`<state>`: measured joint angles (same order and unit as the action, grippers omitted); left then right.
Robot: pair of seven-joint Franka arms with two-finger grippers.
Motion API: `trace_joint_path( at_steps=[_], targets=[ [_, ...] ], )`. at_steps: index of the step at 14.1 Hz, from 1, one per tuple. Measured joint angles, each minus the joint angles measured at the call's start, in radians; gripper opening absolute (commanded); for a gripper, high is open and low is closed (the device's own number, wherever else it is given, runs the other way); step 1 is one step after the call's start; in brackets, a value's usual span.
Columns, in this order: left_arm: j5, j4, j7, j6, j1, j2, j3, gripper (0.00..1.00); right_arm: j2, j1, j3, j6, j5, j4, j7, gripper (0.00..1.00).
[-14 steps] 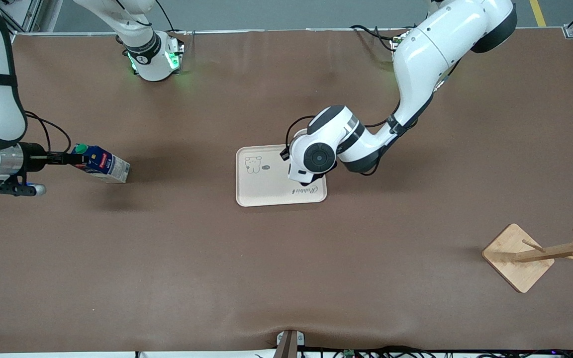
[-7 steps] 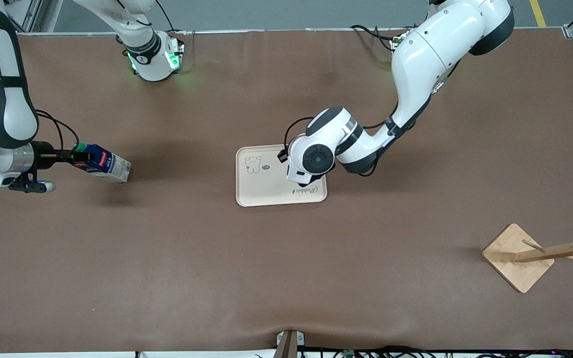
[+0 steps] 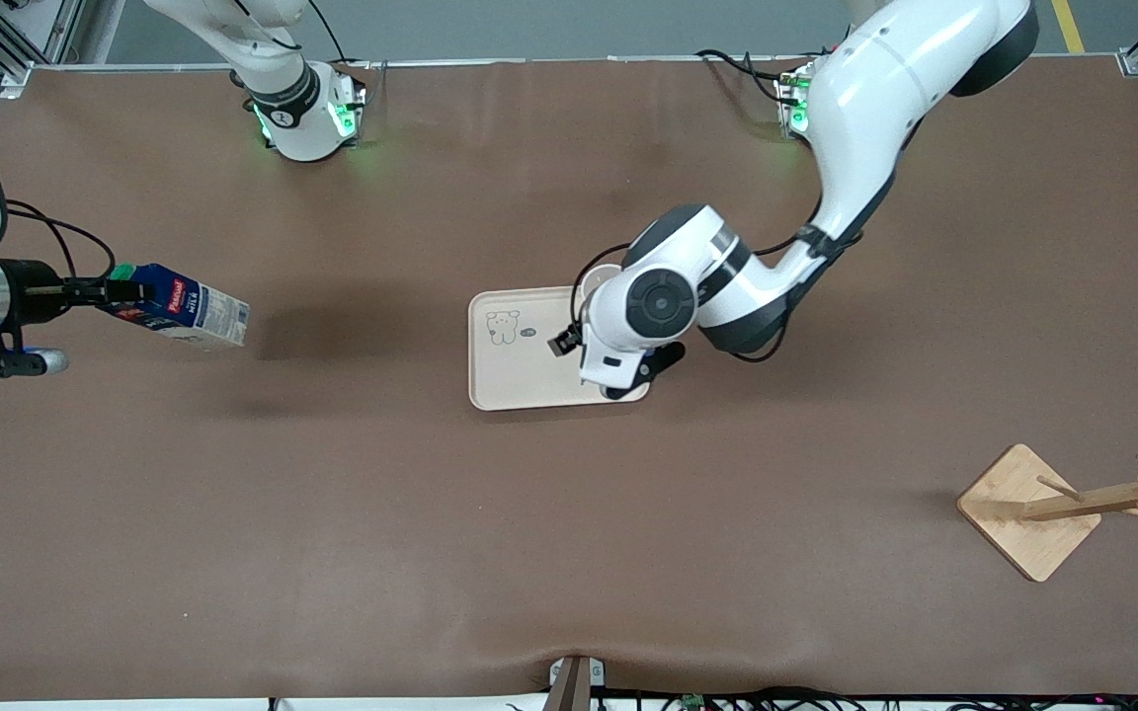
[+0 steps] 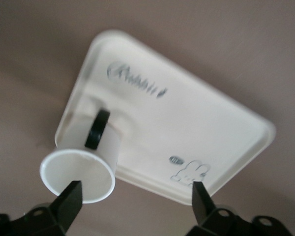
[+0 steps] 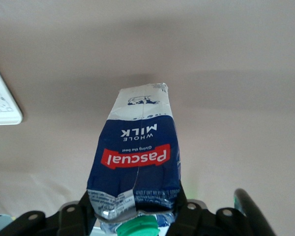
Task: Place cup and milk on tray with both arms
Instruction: 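Set the mug on the tray while the right gripper grasps the milk, then carry the milk carton to the tray while the left gripper withdraws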
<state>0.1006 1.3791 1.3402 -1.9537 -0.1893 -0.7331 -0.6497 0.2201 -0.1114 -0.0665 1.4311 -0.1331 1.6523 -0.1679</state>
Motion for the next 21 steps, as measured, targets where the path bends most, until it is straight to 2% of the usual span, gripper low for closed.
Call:
trace_joint_path(
  at_steps=[3, 8, 12, 16, 21],
  targets=[
    [0.025, -0.011, -0.112, 0.070, 0.097, 0.130, 0.002, 1.00, 0.000, 0.106, 0.006, -0.077, -0.001, -0.103, 0.072, 0.00],
    [0.051, -0.010, -0.411, 0.266, 0.250, 0.276, 0.005, 1.00, 0.004, 0.315, 0.015, -0.110, -0.004, -0.146, 0.193, 0.00],
    [0.152, -0.009, -0.522, 0.358, 0.281, 0.326, 0.007, 1.00, 0.006, 0.448, 0.016, -0.108, -0.017, -0.155, 0.219, 0.00],
    [0.158, -0.009, -0.581, 0.421, 0.319, 0.383, 0.007, 1.00, 0.046, 0.570, 0.017, -0.021, -0.027, -0.155, 0.418, 0.00],
    [0.158, -0.008, -0.636, 0.447, 0.333, 0.475, 0.006, 1.00, 0.134, 0.634, 0.016, 0.066, -0.030, -0.155, 0.453, 0.00]
  ],
)
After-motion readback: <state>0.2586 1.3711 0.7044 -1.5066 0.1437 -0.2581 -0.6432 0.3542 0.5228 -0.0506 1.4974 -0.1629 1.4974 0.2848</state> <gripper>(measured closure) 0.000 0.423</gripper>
